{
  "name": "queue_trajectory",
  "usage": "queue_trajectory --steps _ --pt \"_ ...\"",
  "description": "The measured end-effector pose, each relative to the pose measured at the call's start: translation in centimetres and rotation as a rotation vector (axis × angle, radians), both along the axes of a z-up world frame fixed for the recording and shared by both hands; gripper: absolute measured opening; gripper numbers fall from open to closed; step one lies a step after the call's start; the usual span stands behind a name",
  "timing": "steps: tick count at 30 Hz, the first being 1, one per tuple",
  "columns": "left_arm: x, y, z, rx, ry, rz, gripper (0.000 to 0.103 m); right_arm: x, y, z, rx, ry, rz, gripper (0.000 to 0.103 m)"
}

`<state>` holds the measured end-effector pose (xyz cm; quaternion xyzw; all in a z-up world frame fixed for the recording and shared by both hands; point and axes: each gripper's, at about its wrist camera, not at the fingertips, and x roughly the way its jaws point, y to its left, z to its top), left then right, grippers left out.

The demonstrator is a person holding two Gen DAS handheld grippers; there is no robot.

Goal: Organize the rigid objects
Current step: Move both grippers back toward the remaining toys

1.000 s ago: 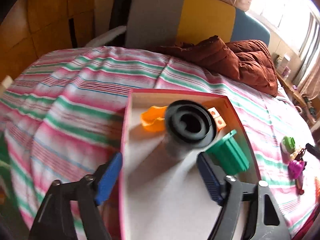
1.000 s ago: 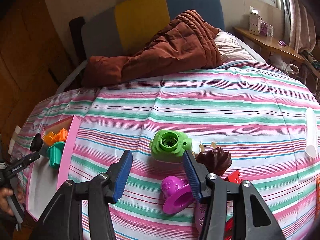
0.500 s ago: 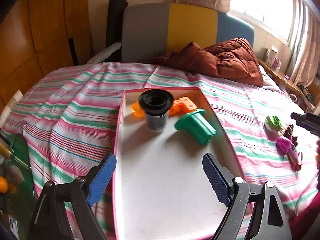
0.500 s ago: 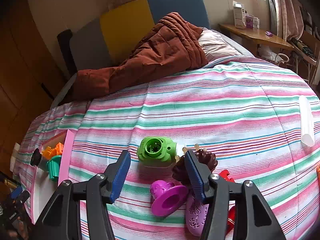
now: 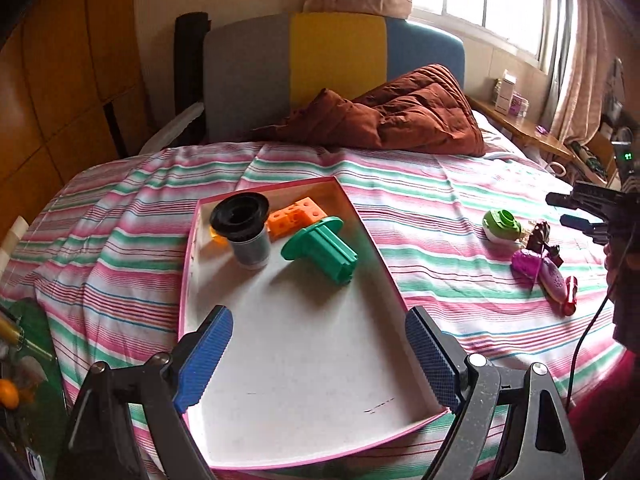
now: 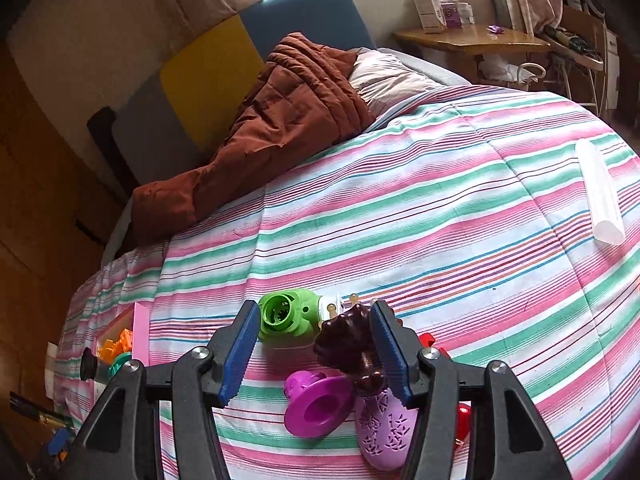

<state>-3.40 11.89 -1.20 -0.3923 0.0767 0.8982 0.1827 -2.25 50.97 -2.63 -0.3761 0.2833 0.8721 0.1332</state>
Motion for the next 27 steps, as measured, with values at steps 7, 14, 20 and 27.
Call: queue_trajectory --steps 7,14,20,27 --pt "0.4 1.9 -0.1 0.008 -0.025 -0.053 0.088 0.7 1.6 -0.2 -0.058 0.012 -0.061 0.058" --pt "0.4 4.7 0.1 0.015 -0.039 -0.123 0.088 1.6 3.1 -0.2 -0.114 0.038 -0.129 0.058" --pt "-0.3 8.3 0.0 -0.012 -0.042 -0.191 0.089 2.9 4.5 -0.1 -0.170 0.080 -0.198 0.058" --pt "-2.1 14.0 -1.1 -0.057 -0.062 -0.268 0.088 3.2 4.8 -0.1 -0.205 0.096 -0.205 0.059"
